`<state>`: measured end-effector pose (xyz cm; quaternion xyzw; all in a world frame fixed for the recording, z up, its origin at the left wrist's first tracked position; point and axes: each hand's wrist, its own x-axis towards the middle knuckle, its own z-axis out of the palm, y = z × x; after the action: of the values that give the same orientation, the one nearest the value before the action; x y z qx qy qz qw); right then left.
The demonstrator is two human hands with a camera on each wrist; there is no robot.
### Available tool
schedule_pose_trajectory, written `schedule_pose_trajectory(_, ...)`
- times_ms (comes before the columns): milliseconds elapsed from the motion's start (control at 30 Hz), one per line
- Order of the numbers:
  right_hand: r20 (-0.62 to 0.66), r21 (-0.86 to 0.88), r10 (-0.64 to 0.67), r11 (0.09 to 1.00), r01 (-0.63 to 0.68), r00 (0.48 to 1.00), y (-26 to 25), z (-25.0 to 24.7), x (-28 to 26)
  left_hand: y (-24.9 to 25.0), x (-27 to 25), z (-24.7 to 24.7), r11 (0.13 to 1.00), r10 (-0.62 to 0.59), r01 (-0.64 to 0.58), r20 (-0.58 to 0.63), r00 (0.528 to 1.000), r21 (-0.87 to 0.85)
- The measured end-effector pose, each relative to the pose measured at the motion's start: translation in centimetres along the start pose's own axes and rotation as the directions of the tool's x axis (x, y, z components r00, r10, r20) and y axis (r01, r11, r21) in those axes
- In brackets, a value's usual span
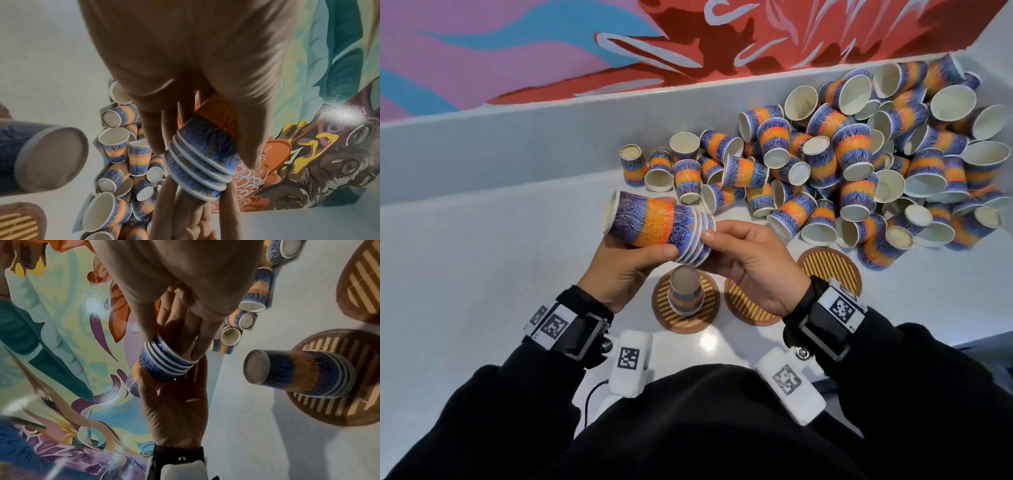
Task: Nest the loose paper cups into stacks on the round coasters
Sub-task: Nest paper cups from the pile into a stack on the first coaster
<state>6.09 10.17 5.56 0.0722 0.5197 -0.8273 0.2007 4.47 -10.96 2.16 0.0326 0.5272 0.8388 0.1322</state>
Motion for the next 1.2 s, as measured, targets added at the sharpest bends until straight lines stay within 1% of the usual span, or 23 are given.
schedule_pose_trajectory(167,-0.063,-0.076,0.023,0.997,-0.028,0.998,0.1,-0.1,-0.3,0.1,-0.1,-0.1,0.999,-0.045,0.045,-0.056,0.997,0.006)
schedule_pose_trajectory(300,-0.081,-0.056,0.032,0.998,-0.036,0.996,0.1,0.0,-0.3,0.5,0.0,-0.1,0.999,-0.044,0.045,-0.056,0.997,0.012)
schedule_pose_trajectory(367,-0.074,-0.044,0.043,0.998,-0.047,0.996,0.0,0.2,-0.3,0.3,0.0,0.0,0.998,-0.033,0.035,-0.041,0.999,0.049)
schedule_pose_trajectory(467,-0.065,-0.056,0.049,0.997,-0.052,0.997,0.1,0.2,-0.3,-0.2,0.1,-0.1,0.988,-0.013,0.017,-0.028,1.000,0.156)
schedule_pose_trajectory(667,-0.061,-0.043,0.050,0.998,-0.053,0.997,0.4,0.1,-0.2,0.2,0.2,-0.1,0.953,0.063,-0.043,-0.055,0.997,0.300)
schedule_pose_trajectory(800,-0.082,-0.065,0.030,0.997,-0.036,0.996,0.7,-0.1,0.1,0.6,0.4,0.0,0.942,0.094,-0.068,-0.062,0.994,0.329)
schedule_pose_trajectory(900,-0.109,-0.074,0.025,0.997,-0.033,0.994,0.8,-0.5,0.2,1.2,0.5,-0.5,0.949,0.103,-0.072,-0.087,0.991,0.307)
schedule_pose_trajectory(967,-0.089,-0.048,0.034,0.998,-0.038,0.995,0.7,-0.6,0.2,1.5,0.6,-0.7,0.951,0.086,-0.060,-0.075,0.993,0.304)
schedule_pose_trajectory(1067,-0.009,-0.021,0.044,0.999,-0.044,0.999,0.8,-0.3,0.2,1.4,0.4,-0.3,0.942,0.054,-0.049,-0.006,0.999,0.331)
schedule_pose_trajectory(1133,0.025,-0.023,0.038,0.999,-0.038,0.999,1.0,-0.2,0.3,1.2,0.3,-0.1,0.941,0.049,-0.057,0.031,0.998,0.334)
schedule_pose_trajectory(1200,0.038,-0.005,0.044,0.999,-0.044,0.998,1.1,-0.4,0.3,0.9,0.3,-0.2,0.943,0.055,-0.065,0.040,0.998,0.326)
